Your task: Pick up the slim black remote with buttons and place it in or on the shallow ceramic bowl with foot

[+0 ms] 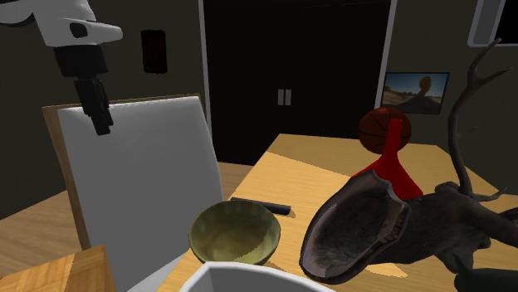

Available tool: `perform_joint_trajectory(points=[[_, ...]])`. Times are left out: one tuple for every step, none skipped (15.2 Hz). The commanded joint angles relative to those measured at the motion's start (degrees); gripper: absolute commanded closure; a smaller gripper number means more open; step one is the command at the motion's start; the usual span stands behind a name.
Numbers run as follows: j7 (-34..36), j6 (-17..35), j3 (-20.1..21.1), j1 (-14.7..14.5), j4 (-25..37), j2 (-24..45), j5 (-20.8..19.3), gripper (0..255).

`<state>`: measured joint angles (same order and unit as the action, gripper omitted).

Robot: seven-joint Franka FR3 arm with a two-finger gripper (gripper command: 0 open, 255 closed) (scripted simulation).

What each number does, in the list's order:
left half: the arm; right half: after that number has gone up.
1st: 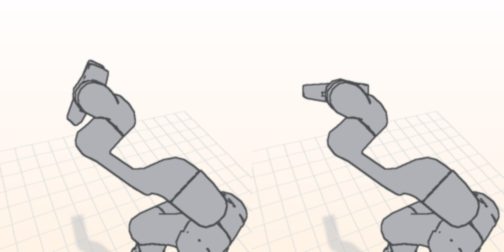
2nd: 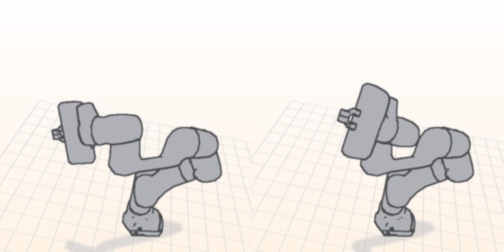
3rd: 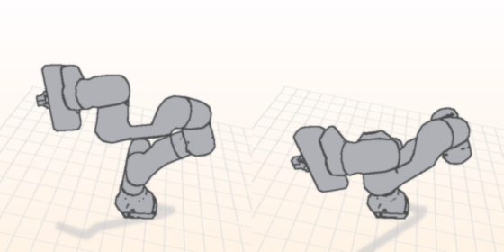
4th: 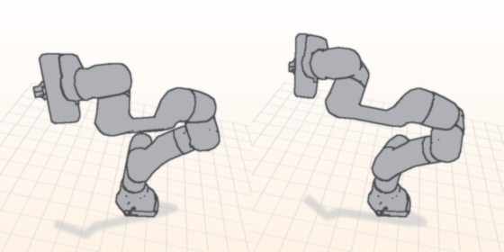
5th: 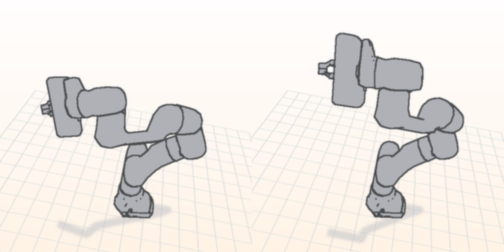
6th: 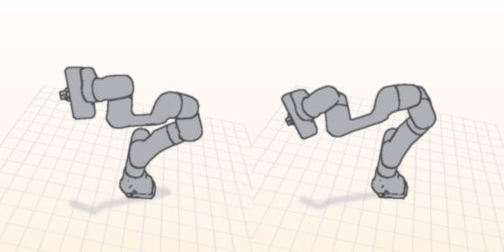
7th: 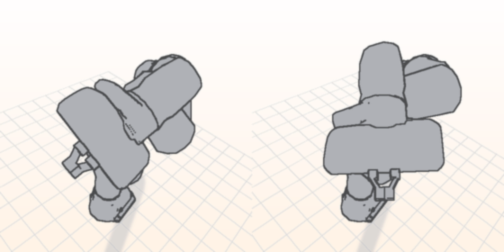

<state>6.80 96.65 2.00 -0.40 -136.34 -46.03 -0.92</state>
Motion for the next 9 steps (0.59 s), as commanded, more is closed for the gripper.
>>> perform_joint_trajectory(points=[[0.0,0.0,0.0,0.0,0.0,0.0,0.0,0],[1.5,1.9,0.7,0.3,-0.3,1.5,0.2,0],[3.1,3.9,1.4,0.7,-0.5,3.1,0.3,0],[4.6,5.8,2.1,1.1,-0.6,4.8,0.4,0],[6.1,7.6,2.7,1.5,-0.6,6.6,0.5,0],[7.7,9.4,3.4,1.9,-0.5,8.4,0.4,0],[9.3,11.2,4.0,2.3,-0.3,10.3,0.4,0],[10.8,13.0,4.7,2.8,0.0,12.2,0.3,0],[12.4,14.6,5.3,3.2,0.3,14.2,0.1,0]])
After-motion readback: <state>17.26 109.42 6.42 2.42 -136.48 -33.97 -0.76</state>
